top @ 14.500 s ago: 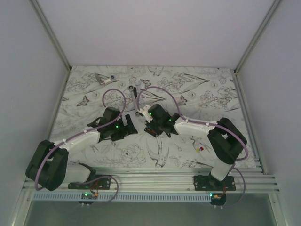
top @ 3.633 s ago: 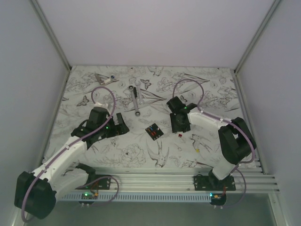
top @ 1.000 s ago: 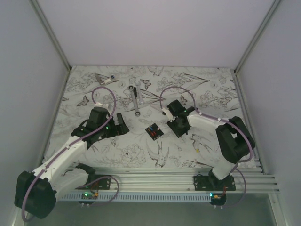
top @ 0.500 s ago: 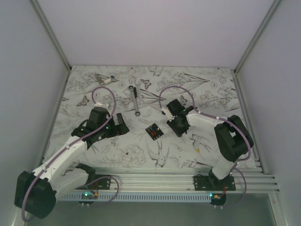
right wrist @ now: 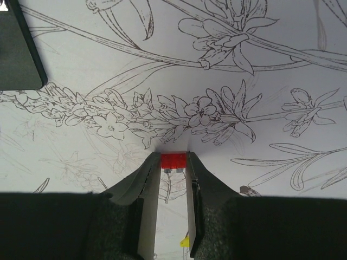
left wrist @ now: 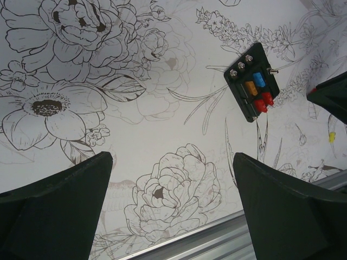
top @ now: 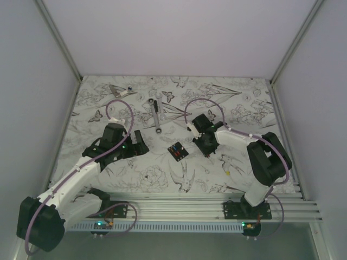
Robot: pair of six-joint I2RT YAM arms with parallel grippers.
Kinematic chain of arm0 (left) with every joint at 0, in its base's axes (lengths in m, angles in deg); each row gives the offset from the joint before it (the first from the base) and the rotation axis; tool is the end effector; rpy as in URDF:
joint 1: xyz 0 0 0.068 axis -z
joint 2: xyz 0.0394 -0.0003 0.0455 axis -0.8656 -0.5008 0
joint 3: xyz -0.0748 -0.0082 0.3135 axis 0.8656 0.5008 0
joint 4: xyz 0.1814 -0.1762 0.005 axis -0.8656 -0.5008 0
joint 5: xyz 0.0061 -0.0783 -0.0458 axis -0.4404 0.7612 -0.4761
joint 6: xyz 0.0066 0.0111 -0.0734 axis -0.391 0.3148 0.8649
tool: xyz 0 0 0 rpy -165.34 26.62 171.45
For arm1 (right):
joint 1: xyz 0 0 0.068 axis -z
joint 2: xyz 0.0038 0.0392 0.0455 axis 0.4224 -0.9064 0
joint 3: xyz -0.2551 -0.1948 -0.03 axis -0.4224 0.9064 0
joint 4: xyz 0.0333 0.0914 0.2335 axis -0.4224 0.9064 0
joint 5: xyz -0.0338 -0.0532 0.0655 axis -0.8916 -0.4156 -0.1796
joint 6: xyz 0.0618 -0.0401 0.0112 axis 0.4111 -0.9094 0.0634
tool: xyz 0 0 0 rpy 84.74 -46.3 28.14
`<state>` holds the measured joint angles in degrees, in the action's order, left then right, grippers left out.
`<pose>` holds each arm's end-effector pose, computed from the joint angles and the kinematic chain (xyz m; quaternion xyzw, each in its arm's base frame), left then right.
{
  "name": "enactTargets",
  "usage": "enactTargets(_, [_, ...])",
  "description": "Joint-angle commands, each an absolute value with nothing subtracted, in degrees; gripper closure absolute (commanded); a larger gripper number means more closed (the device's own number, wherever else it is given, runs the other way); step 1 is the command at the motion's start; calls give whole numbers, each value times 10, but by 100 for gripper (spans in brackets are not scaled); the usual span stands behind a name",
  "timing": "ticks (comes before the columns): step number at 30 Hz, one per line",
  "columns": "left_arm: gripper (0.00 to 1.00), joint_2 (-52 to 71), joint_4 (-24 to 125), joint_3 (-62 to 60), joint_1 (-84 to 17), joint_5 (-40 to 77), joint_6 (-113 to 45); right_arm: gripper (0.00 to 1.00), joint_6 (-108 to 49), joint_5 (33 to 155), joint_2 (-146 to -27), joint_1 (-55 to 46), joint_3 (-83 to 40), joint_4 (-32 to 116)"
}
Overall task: Snap on the fuse box
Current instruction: Pick up the fuse from the center of the board.
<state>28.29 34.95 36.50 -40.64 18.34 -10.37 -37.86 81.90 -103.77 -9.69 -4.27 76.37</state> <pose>0.1838 -0.0737 0.2677 -0.0882 0.8804 -0.2649 0.3834 0.2648 0.1772 0.1867 -0.3057 0.9430 -0.0010 0.1316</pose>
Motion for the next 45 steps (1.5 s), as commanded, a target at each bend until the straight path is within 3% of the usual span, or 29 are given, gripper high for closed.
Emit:
enactTargets(1, [0,295,345,371,-411,196,-99,73,-337,827,-1027,-93,-41,747])
enactTargets(12, [3,318,399,378,-381,201,-60,71,-143,860,-947,-93,-59,680])
enactTargets(23, [14,324,541,387,-241,97,-45,71,16,930,-881,-105,-14,527])
enactTargets(41, [54,170,729,344,-133,11,-111,71,106,1000,-868,-128,7,434])
enactTargets(45, [55,140,760,335,-129,3,-110,71,125,1016,-867,-129,18,411])
